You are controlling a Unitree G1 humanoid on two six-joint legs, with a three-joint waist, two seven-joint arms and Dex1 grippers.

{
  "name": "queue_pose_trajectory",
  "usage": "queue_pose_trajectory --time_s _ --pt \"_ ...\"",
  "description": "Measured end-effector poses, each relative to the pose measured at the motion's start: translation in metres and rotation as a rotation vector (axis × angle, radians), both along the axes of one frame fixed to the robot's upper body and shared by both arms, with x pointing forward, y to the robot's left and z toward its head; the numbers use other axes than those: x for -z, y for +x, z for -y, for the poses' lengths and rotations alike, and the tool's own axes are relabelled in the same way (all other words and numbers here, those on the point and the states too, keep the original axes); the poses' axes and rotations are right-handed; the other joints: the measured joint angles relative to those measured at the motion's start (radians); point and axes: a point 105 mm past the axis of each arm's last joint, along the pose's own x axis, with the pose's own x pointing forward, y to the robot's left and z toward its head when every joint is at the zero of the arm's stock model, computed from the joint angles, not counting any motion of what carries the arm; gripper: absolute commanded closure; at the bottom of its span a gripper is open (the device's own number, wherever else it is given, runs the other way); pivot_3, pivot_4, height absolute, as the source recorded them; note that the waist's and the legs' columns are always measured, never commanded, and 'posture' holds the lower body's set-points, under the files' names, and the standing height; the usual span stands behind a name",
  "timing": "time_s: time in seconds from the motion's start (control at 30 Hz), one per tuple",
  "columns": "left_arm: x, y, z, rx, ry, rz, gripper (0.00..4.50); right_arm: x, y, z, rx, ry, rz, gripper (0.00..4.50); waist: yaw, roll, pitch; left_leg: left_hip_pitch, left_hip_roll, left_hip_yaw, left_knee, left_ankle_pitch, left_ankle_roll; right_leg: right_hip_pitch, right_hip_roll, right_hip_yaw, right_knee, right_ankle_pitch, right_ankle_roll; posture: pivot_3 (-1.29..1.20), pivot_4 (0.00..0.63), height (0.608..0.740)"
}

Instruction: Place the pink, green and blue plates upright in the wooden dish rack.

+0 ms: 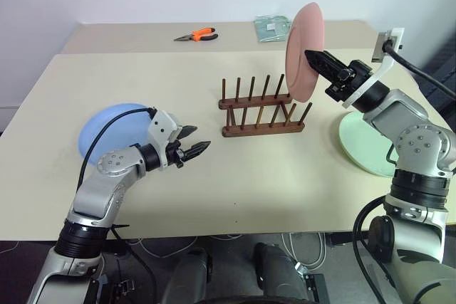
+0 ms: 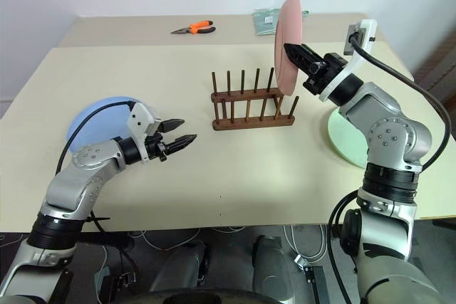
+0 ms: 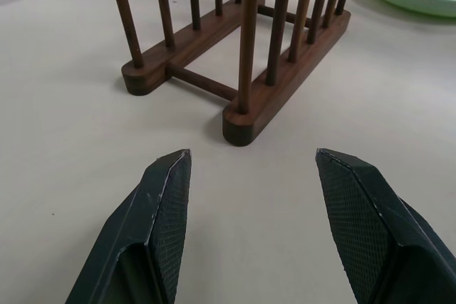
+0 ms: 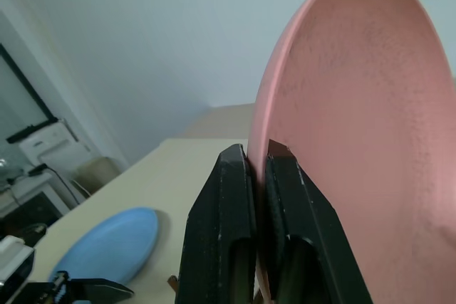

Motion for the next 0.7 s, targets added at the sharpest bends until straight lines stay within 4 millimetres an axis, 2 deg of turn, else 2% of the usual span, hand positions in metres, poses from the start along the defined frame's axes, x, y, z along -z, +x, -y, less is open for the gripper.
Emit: queue_pose_trajectory --time_s 0.1,0.2,0.3,0.4,0.53,0.6,0.7 --pt "0.001 -0.001 0.001 0.01 0.009 -0.002 1.62 0.002 0.002 0.005 0.003 0.035 -0.035 3.45 0.0 0.0 0.0 0.0 0.0 0.0 0.0 0.0 0.0 0.0 0.0 0.0 0.0 0.0 0.0 0.0 0.15 0.74" --pt "0.002 -0.001 0.0 0.01 0.015 -0.001 1.62 0.005 0.004 0.008 0.025 0.028 -0.045 1.92 0.0 0.0 0.0 0.0 0.0 0.0 0.0 0.0 0.0 0.0 0.0 0.0 0.0 0.0 0.0 0.0 0.15 0.74" --pt "0.002 -0.001 0.001 0.013 0.015 -0.002 1.62 0.002 0.008 0.021 0.118 -0.042 0.0 0.43 0.001 0.0 0.0 0.0 0.0 0.0 0.0 0.0 0.0 0.0 0.0 0.0 0.0 0.0 0.0 0.0 0.15 0.74" --pt "0.002 -0.003 0.002 0.02 0.013 -0.002 1.62 0.002 0.004 0.04 0.225 -0.177 0.065 0.43 0.003 0.0 0.0 0.0 0.0 0.0 0.0 0.0 0.0 0.0 0.0 0.0 -0.001 0.0 0.001 0.0 0.15 0.74" --pt "0.003 -0.005 0.005 0.035 0.015 -0.006 1.62 0.019 -0.015 0.077 0.347 -0.326 0.067 0.43 0.005 0.0 0.0 -0.001 0.0 0.0 0.0 0.0 0.001 0.001 -0.001 0.0 -0.001 -0.001 0.001 0.0 0.15 0.74" --pt "0.005 -0.008 0.012 0.07 0.019 -0.012 1.62 0.037 -0.029 0.095 0.398 -0.44 0.025 0.43 0.006 0.0 0.0 0.0 0.0 0.001 0.0 0.0 0.001 0.002 -0.001 0.0 -0.001 -0.001 0.001 0.0 0.15 0.74" --pt "0.013 -0.013 0.025 0.132 0.036 -0.034 1.62 0.086 -0.05 0.109 0.395 -0.691 -0.104 0.43 0.004 0.0 0.0 0.0 0.0 0.001 0.0 -0.001 0.001 0.002 -0.001 0.0 -0.001 -0.003 -0.001 0.0 0.15 0.74"
